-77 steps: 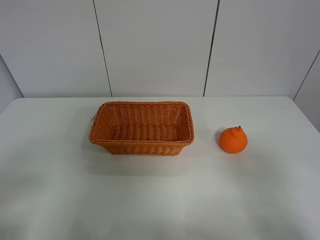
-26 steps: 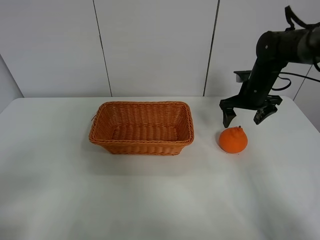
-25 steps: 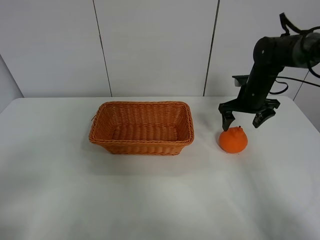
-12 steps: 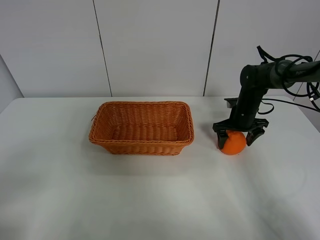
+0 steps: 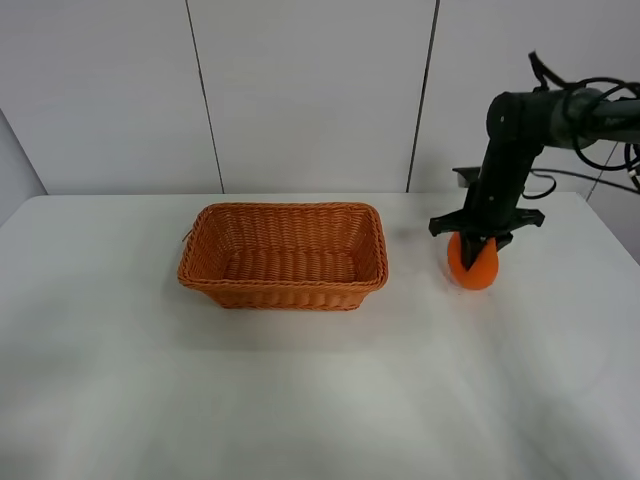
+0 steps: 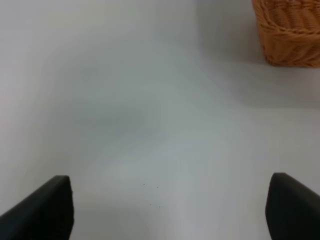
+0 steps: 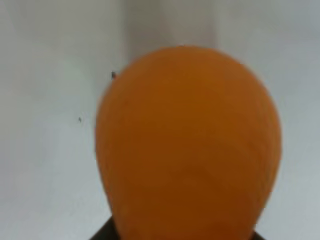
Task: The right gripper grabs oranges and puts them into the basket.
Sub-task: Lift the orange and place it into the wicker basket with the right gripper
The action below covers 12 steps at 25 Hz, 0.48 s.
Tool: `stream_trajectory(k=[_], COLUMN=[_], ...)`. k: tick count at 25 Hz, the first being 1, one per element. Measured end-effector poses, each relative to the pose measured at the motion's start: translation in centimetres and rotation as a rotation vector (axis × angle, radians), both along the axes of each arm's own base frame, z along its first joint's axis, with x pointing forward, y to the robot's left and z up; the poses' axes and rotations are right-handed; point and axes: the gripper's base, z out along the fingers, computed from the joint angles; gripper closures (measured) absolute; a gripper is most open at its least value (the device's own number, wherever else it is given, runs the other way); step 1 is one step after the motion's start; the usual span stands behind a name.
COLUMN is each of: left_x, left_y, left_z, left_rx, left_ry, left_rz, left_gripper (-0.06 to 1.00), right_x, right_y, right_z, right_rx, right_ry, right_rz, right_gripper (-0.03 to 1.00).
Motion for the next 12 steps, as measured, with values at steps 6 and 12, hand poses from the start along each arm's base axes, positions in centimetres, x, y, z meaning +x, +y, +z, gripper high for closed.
stream_trajectory(k=[6, 12], left_x=[0.0, 0.0], left_y=[0.0, 0.0], left_z=[0.0, 0.0], left_rx=[0.0, 0.0], left_ry=[0.0, 0.0], left_rz=[0.0, 0.0], left_gripper=[0.06, 0.06], right_x=[0.3, -0.6], right_y=[0.1, 1.5], right_z=[9.9, 14.4], right_rx=[0.042, 0.065], right_ry=[-0.264, -0.384], right_rz=[0.001, 0.034], right_gripper=[0.83, 0.83])
